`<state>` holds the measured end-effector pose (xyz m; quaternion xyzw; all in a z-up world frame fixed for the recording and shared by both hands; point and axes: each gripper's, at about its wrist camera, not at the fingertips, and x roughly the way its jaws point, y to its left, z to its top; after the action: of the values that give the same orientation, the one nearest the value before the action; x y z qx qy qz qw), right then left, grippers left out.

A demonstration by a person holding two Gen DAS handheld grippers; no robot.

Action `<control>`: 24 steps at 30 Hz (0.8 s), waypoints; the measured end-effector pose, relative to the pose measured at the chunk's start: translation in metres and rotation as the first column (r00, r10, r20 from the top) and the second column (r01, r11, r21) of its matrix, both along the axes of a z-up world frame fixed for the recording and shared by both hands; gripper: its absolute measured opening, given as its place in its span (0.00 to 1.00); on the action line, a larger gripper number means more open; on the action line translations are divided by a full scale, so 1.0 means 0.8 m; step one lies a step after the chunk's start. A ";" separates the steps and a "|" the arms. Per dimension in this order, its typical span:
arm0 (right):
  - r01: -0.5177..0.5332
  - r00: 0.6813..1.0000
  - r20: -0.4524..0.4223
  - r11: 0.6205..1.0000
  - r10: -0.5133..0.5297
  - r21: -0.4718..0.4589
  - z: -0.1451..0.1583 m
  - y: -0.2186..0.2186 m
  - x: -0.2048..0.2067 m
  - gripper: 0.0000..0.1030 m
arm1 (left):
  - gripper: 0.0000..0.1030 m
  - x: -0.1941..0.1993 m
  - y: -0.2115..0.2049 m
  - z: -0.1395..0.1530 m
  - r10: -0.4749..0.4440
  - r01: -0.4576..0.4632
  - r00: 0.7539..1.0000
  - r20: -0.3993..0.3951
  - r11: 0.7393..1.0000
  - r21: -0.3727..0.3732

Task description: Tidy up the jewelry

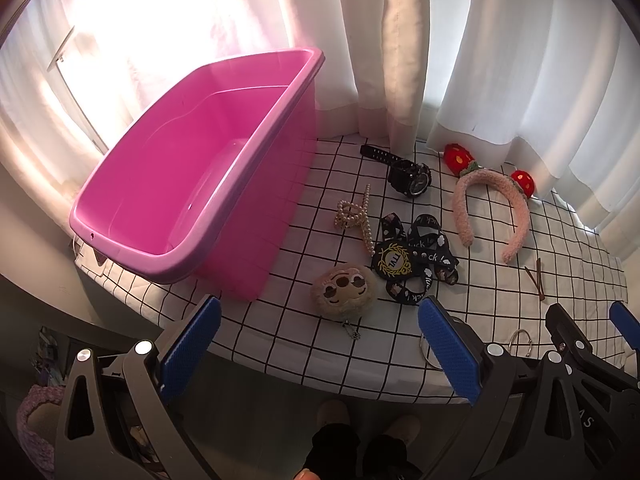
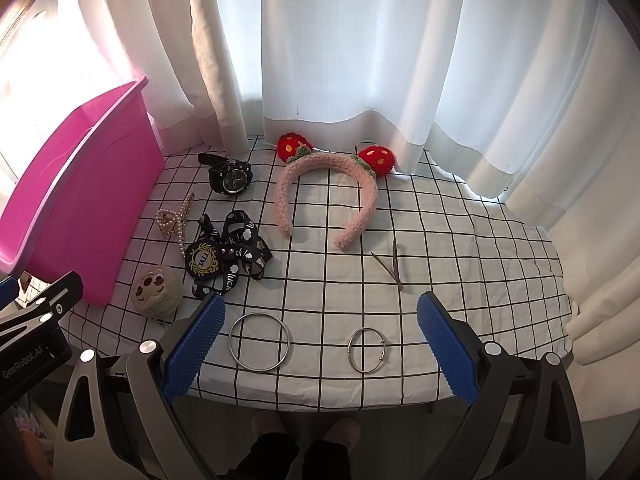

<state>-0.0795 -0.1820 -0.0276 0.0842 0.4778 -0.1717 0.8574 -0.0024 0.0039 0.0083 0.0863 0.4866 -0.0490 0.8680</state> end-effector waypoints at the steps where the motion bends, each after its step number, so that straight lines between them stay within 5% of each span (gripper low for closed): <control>1: 0.000 1.000 0.000 1.000 0.000 0.000 0.000 0.000 0.001 0.90 | 0.94 0.000 0.000 0.000 0.000 0.000 1.000 0.000 1.000 -0.001; 24: -0.016 0.999 -0.031 1.000 0.016 0.010 -0.025 -0.026 -0.010 0.90 | 0.94 -0.004 -0.025 -0.024 -0.017 0.017 1.000 -0.027 1.000 0.007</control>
<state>-0.0872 -0.2032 -0.0479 0.0816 0.4926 -0.1638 0.8508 -0.0052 -0.0163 -0.0105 0.0929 0.4975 -0.0555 0.8607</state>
